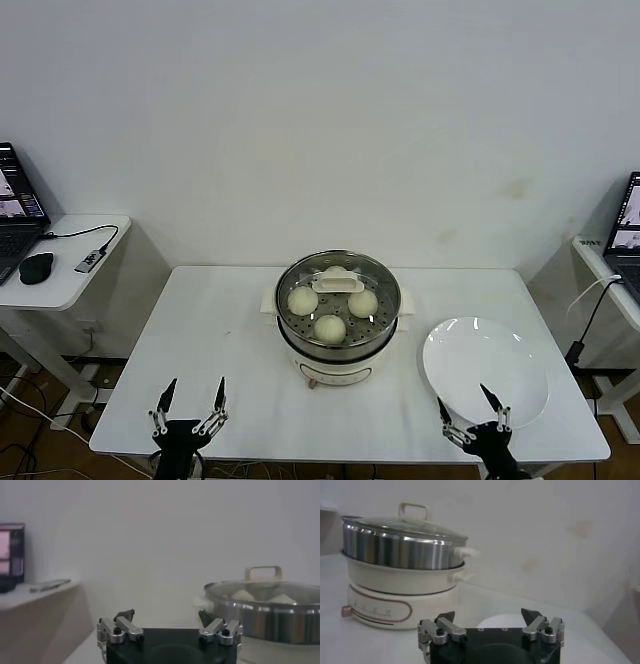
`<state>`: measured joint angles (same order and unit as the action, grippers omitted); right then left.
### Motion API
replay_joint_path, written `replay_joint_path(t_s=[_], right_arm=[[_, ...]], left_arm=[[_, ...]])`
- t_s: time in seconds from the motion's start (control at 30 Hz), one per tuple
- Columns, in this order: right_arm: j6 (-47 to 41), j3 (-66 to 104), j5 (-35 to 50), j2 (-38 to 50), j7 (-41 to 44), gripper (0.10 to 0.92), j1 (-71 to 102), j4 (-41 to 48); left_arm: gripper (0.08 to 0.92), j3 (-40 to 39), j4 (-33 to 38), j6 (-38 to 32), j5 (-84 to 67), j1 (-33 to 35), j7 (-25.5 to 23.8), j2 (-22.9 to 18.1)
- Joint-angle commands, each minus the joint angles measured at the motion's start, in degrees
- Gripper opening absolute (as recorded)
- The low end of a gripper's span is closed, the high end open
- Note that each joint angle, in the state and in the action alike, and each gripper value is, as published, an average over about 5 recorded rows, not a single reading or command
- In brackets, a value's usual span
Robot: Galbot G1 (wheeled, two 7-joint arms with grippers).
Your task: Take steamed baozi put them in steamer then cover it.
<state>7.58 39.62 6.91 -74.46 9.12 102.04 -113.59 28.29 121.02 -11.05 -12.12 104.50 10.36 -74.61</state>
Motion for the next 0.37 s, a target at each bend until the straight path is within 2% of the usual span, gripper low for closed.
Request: replay_joint_path(t_s=[0.03, 0.37], right_arm=[[-0.76, -0.69, 1.16, 0.2, -0.62, 0.823, 0.67, -0.2], [-0.06, -1.76, -0.2, -0.15, -1.19, 0.823, 0.25, 1.18]], left_arm=[[0.823, 1.91, -2.67, -2.2, -1.77, 2.43, -1.55, -1.64], [0.823, 1.78, -3.88, -0.89, -0.33, 1.9, -2.51, -1.61]])
